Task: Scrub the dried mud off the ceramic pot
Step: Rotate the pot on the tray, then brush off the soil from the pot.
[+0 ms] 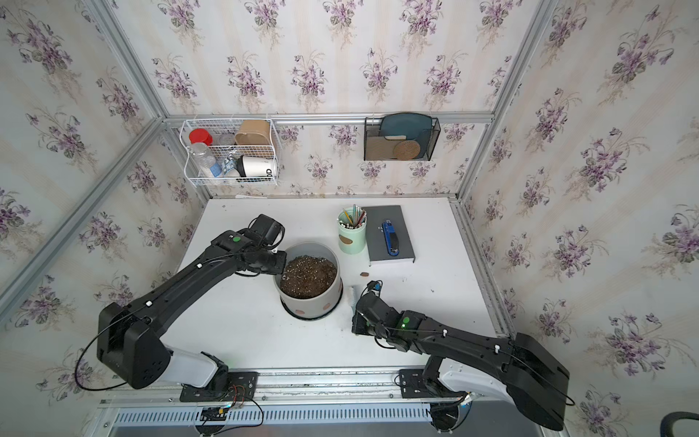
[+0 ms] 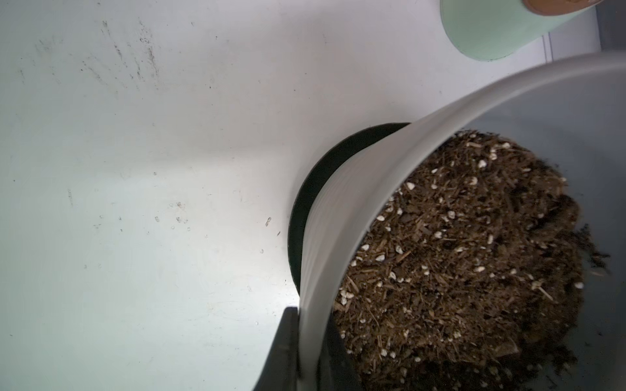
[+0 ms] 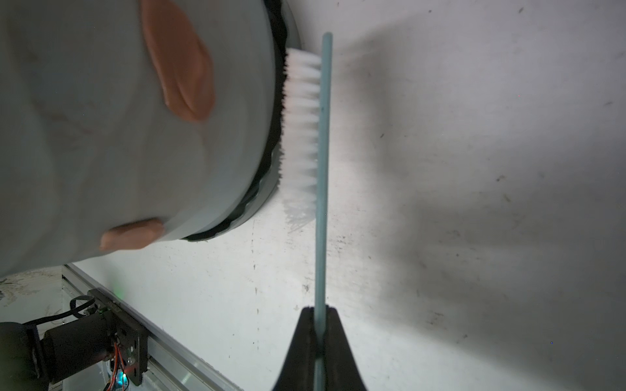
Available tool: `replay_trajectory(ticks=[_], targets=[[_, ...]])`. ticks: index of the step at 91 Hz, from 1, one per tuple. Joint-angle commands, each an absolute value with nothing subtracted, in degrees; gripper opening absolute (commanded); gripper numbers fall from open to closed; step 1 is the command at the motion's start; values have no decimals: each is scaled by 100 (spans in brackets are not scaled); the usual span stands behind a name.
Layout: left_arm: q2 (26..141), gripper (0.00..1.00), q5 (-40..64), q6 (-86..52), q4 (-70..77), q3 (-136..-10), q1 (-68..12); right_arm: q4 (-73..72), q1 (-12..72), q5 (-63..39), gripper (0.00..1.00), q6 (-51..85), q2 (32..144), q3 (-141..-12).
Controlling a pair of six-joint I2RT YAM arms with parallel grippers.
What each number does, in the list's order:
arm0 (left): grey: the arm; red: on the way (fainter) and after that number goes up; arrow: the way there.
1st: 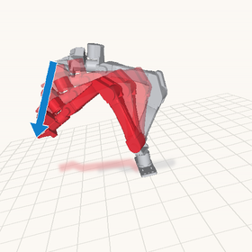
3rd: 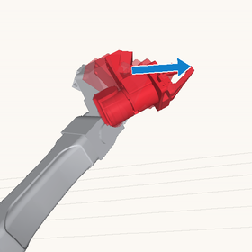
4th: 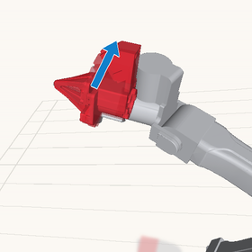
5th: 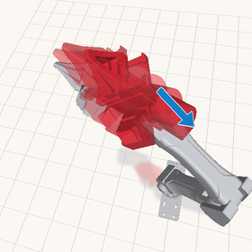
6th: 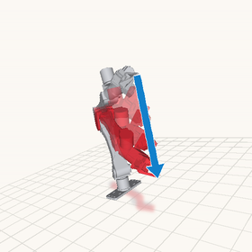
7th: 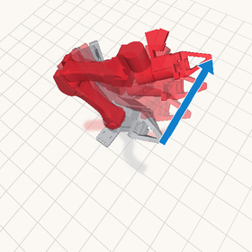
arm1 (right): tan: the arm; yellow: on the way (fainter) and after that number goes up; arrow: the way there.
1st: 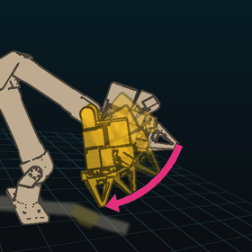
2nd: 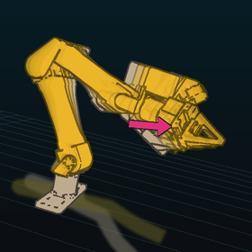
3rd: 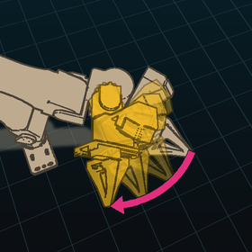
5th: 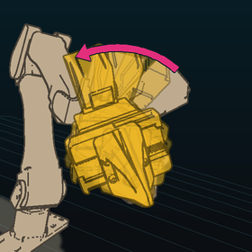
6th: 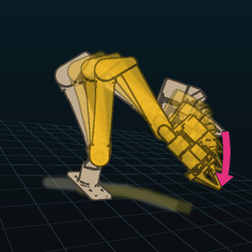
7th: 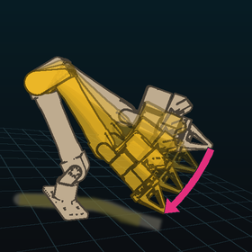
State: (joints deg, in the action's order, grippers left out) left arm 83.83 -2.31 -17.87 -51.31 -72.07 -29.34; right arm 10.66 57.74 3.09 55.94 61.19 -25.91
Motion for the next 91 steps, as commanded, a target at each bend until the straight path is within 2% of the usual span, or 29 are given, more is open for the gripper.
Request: replay_trajectory(ticks=[1,28,41,91], targets=[[8342,0,0,-1789,-5044,-7138,-2916,949,5765,533,0,5476,6201,-2699],[8405,0,47,-1600,-5179,-7378,-2918,1059,5749,866,0,4731,6828,-3287],[8439,0,26,-1654,-5191,-7410,-2918,887,5764,666,0,4544,6997,-3367],[8719,0,-400,-1994,-5404,-7591,-2918,1223,6085,846,0,4254,6055,-2817]])
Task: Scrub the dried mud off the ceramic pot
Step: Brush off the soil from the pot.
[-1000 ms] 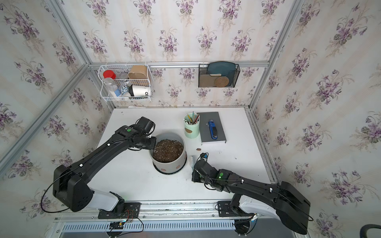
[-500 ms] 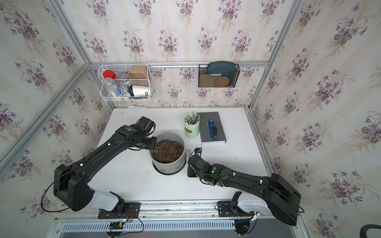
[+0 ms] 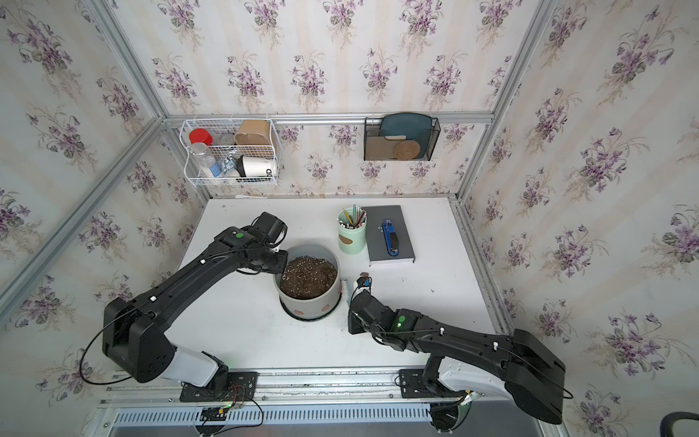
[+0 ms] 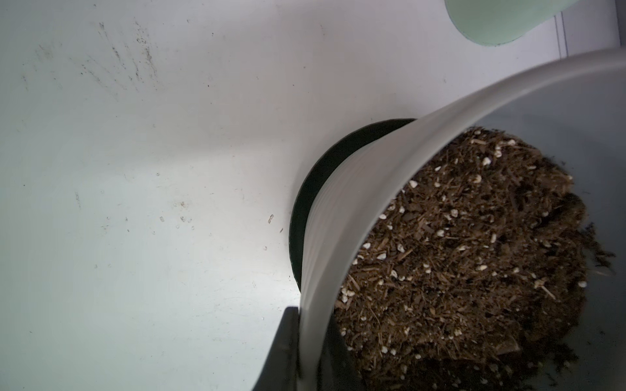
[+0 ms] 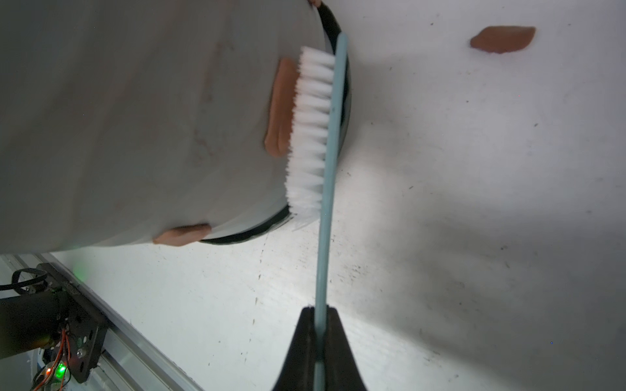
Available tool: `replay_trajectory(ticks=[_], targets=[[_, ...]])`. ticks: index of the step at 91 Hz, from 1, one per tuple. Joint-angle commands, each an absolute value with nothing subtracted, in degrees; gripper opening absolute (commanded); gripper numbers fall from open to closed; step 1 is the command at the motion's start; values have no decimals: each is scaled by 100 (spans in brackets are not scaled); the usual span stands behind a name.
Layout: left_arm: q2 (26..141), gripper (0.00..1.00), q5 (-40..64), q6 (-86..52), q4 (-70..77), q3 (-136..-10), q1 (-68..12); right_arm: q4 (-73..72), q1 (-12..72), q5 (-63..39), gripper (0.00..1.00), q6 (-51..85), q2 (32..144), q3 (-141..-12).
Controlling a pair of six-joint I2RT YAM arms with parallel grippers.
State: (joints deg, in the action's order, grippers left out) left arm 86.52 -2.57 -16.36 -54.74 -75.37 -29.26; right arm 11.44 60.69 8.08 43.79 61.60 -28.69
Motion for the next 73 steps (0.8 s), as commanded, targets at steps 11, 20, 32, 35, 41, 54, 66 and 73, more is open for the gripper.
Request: replay_trajectory(ticks=[11,20,32,35,41,54,66,73], targets=[[8767,0,-451,-2093,-5379,-7605,-2918,1258,6082,818,0,4198,5938,-2743],[8826,0,-551,-2177,-5387,-7649,-2918,1338,6086,807,0,4151,5892,-2733],[8811,0,-567,-2279,-5344,-7657,-2916,1537,6083,1017,0,4353,5751,-2691],[8784,0,-538,-2300,-5333,-7653,-2918,1640,6078,1141,0,4492,5721,-2701],[8709,0,-421,-2331,-5288,-7604,-2914,1750,6071,1208,0,4771,5772,-2752],[8552,8,-309,-2375,-5186,-7440,-2918,1501,6065,895,0,5453,6412,-2899],[8523,19,-260,-2382,-5076,-7320,-2917,756,6077,566,0,5789,6947,-2874],[8519,14,-237,-2382,-5043,-7296,-2917,409,6080,496,0,5791,7017,-2874]])
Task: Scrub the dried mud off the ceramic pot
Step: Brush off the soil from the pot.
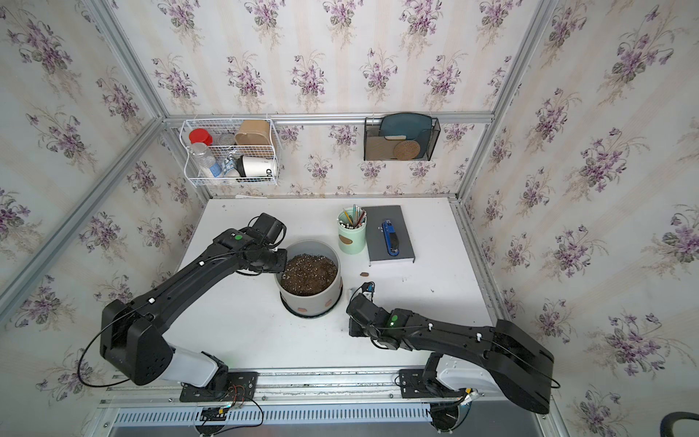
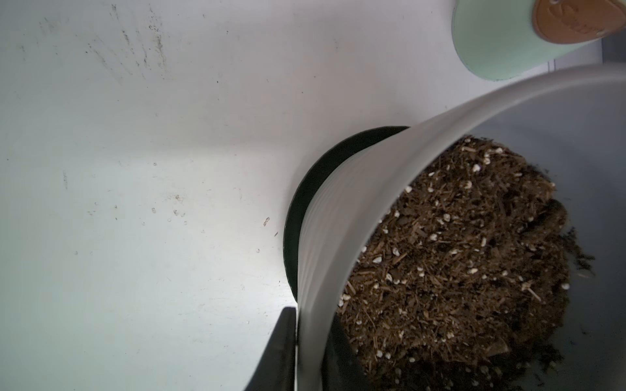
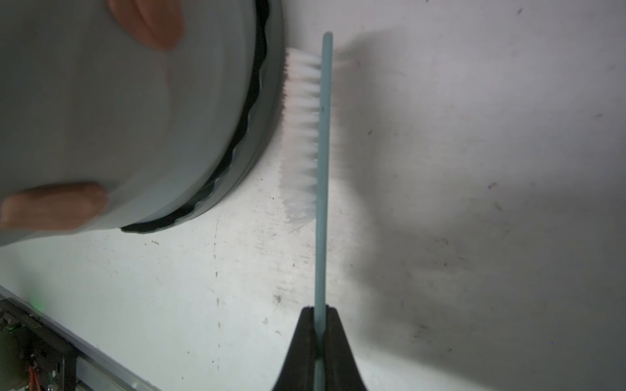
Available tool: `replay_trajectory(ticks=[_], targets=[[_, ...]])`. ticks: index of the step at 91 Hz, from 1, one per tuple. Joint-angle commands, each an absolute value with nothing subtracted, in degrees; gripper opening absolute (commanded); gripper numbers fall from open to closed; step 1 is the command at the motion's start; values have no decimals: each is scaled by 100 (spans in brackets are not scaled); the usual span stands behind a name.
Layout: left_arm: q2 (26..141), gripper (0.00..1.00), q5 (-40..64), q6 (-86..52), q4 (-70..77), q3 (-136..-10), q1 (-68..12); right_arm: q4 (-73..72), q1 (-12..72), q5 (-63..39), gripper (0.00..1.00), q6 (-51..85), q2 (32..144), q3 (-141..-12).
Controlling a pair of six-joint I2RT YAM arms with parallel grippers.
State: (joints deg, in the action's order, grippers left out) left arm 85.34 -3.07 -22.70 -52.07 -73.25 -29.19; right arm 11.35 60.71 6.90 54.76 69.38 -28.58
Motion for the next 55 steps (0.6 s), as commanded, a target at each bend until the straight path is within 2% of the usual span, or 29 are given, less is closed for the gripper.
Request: replay_trajectory(ticks=[1,13,34,45,55], targets=[[8522,12,-237,-2382,-5044,-7295,-2918,372,6077,490,0,5787,7011,-2874],[8526,0,-242,-2384,-5058,-7249,-2920,312,6108,530,0,5740,6797,-2897],[8414,0,-168,-2452,-5020,-7084,-2917,870,6155,777,0,5909,6673,-2874],[8369,18,-246,-2388,-5047,-7153,-2918,1270,6145,1015,0,5980,6505,-2816],[8384,30,-439,-2296,-5050,-7272,-2901,1371,6152,1068,0,6002,6299,-2770]])
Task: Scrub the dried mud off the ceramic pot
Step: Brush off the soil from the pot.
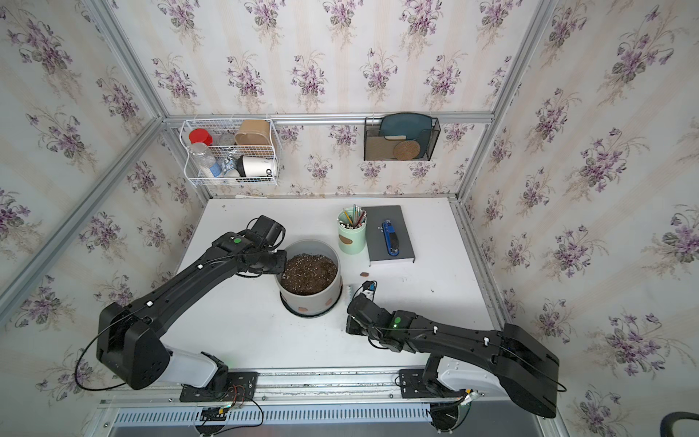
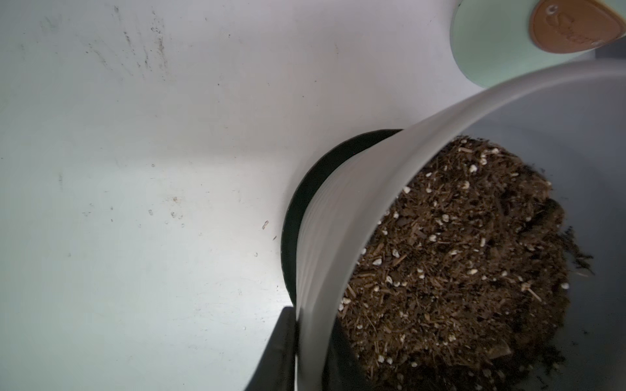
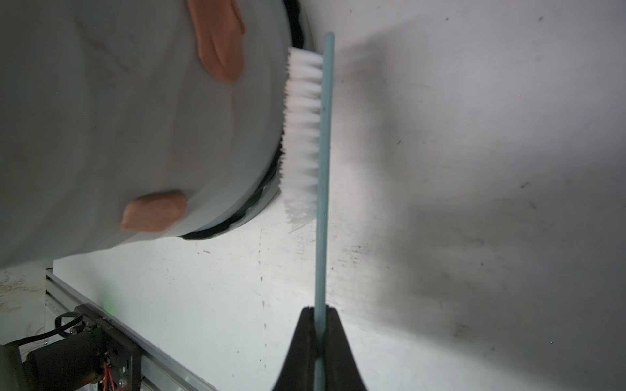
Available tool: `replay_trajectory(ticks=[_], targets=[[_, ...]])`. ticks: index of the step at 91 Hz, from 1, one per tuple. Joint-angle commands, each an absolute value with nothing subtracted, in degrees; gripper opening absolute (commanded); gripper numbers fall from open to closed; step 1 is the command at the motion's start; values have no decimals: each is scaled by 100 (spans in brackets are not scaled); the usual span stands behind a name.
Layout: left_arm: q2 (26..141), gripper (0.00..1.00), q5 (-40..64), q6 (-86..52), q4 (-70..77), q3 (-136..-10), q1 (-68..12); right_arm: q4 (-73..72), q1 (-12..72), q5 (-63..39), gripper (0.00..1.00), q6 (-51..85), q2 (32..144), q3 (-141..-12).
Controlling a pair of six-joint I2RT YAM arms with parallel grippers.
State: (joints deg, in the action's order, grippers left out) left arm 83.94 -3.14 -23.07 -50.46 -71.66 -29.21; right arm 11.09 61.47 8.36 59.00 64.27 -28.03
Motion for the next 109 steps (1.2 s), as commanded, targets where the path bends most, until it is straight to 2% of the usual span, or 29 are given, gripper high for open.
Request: replay_trajectory(ticks=[1,16,38,42,56,71,109], targets=[[8389,31,-444,-2291,-5047,-7284,-2896,1371,6152,1075,0,6003,6283,-2769],[8484,36,-417,-2199,-4908,-7341,-2865,1171,6149,1001,0,5968,6184,-2759],[8565,32,-358,-2149,-4869,-7261,-2853,629,6144,833,0,5788,6541,-2840],[8561,29,-361,-2144,-4867,-7232,-2845,535,6142,807,0,5749,6598,-2864],[8528,11,-322,-2125,-4890,-7160,-2811,184,6142,592,0,5622,6717,-2900],[8465,0,-222,-2110,-4865,-7102,-2810,56,6144,505,0,5607,6709,-2905],[8326,0,-158,-1956,-4952,-7045,-2816,-58,6121,533,0,5531,6854,-3181]])
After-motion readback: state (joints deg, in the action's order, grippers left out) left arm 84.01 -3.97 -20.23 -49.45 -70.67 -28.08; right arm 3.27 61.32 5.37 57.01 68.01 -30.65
